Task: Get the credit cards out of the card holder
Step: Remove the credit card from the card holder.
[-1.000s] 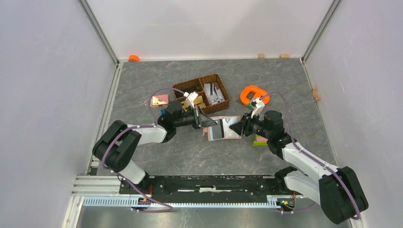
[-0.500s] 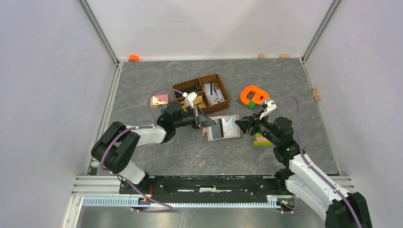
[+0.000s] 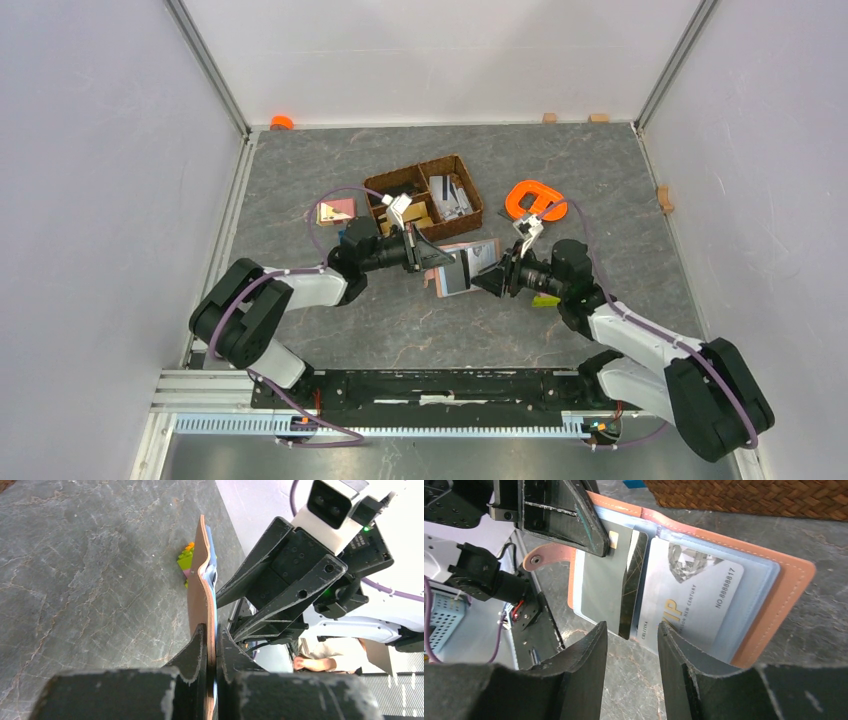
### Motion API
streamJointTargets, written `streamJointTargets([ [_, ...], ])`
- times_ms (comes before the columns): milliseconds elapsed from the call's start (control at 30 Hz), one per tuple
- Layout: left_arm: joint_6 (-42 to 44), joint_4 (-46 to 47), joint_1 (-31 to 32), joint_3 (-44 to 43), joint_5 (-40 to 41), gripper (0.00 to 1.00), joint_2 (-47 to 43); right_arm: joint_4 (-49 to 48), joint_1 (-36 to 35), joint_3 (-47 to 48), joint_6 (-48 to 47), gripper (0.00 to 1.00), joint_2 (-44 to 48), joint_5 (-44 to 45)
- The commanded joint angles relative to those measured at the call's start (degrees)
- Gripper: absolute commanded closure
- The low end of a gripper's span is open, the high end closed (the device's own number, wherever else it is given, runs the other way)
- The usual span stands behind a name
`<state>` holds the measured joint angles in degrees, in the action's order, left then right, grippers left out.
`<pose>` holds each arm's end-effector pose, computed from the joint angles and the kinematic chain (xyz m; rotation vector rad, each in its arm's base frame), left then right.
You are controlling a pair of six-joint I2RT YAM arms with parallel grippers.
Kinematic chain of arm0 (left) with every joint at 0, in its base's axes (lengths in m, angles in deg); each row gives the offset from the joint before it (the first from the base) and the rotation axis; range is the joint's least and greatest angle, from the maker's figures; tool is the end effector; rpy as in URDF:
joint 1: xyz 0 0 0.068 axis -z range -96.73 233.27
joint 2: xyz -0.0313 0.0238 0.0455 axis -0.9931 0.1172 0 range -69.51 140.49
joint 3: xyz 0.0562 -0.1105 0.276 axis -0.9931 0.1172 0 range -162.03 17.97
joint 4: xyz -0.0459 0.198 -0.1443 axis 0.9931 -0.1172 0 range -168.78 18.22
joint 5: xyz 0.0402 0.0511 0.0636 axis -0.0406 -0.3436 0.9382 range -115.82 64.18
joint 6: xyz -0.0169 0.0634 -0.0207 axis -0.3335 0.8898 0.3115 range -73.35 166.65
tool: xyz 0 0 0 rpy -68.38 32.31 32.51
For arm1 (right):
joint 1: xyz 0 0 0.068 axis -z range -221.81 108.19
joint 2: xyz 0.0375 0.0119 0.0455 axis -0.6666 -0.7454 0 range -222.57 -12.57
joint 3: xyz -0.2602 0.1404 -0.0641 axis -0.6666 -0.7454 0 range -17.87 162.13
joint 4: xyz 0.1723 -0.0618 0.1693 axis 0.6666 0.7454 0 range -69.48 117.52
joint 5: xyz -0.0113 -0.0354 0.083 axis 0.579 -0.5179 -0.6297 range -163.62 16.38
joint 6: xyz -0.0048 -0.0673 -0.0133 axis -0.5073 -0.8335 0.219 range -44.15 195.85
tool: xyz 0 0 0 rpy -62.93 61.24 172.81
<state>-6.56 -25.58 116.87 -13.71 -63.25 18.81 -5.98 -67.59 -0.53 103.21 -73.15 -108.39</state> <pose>0.2355 -0.1971 0.2258 0.2111 2.0262 -1.6043 0.1664 0.1155 0.2205 -0.4240 1.9415 1.1856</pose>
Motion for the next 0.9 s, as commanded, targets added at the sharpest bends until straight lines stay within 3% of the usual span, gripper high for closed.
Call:
streamJointTargets([
  [0,-3.56,8.56,0.06,-0.24,-3.59,0.98,-0.54,-9.51,-0.05,0.99,4.92,0.53,-2.46,-6.32],
  [400,-8.59,17.08,0.25,-0.35,-7.00,0.98,2.74,-23.38,3.39,-3.85,15.42,0.58,-3.85,-10.71],
  [667,-12.24,24.48,0.58,0.06,-8.89,0.98,3.85,-25.35,4.07,-4.28,16.74,0.58,-3.97,-11.77],
  [867,-13.56,26.44,0.79,0.04,-8.95,0.98,5.28,-34.33,4.10,-6.01,21.78,0.74,-4.73,-13.71],
])
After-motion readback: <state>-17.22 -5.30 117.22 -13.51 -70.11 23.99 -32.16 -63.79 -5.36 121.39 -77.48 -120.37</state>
